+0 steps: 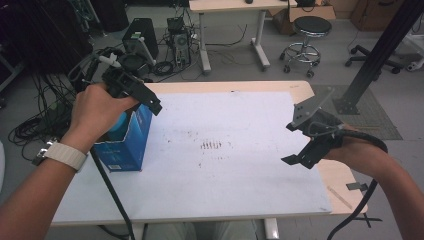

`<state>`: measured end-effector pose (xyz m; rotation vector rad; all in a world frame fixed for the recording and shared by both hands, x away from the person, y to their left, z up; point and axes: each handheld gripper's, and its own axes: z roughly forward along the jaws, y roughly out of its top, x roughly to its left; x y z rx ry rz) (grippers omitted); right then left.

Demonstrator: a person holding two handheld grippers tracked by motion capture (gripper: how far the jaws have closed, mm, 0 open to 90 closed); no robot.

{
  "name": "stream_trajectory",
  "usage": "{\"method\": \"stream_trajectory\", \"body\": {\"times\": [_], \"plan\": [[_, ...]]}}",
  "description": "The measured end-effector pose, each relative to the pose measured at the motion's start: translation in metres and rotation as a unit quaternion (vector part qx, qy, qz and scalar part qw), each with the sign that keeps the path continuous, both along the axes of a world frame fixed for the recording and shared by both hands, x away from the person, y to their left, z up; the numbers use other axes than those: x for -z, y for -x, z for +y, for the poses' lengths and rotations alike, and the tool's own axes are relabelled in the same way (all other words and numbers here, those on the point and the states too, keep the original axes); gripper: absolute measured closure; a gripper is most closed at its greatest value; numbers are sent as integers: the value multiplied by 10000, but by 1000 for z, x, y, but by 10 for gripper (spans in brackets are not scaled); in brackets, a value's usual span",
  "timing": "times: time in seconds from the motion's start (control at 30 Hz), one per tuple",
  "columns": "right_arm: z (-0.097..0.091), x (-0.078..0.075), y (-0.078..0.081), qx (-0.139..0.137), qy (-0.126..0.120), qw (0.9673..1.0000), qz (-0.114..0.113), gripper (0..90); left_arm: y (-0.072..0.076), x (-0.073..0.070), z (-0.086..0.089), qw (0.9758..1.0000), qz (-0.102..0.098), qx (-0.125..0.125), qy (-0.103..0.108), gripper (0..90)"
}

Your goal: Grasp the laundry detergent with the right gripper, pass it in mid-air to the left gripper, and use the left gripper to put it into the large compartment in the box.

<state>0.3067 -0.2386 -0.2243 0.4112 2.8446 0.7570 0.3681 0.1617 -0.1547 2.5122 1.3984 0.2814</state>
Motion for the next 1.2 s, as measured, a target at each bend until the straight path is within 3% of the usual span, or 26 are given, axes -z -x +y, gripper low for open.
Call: {"method": "stream_trajectory", "body": {"times": [0.23, 0.53, 0.73, 1.2], "plan": [[0, 0, -2, 32, 28, 10000, 24, 65, -9, 0, -14, 9994, 70, 329, -41, 76], [1, 0, -4, 76, 65, 9999, 58, 65, -21, 1, -37, 9961, 119, 863, -139, 76], [1, 0, -6, 89, 91, 9999, 74, 64, -28, 2, -46, 9923, 102, 1228, -160, 77], [2, 2, -8, 130, 198, 9996, 160, 65, -34, 9, -65, 9811, 360, 1874, -313, 80]]}}
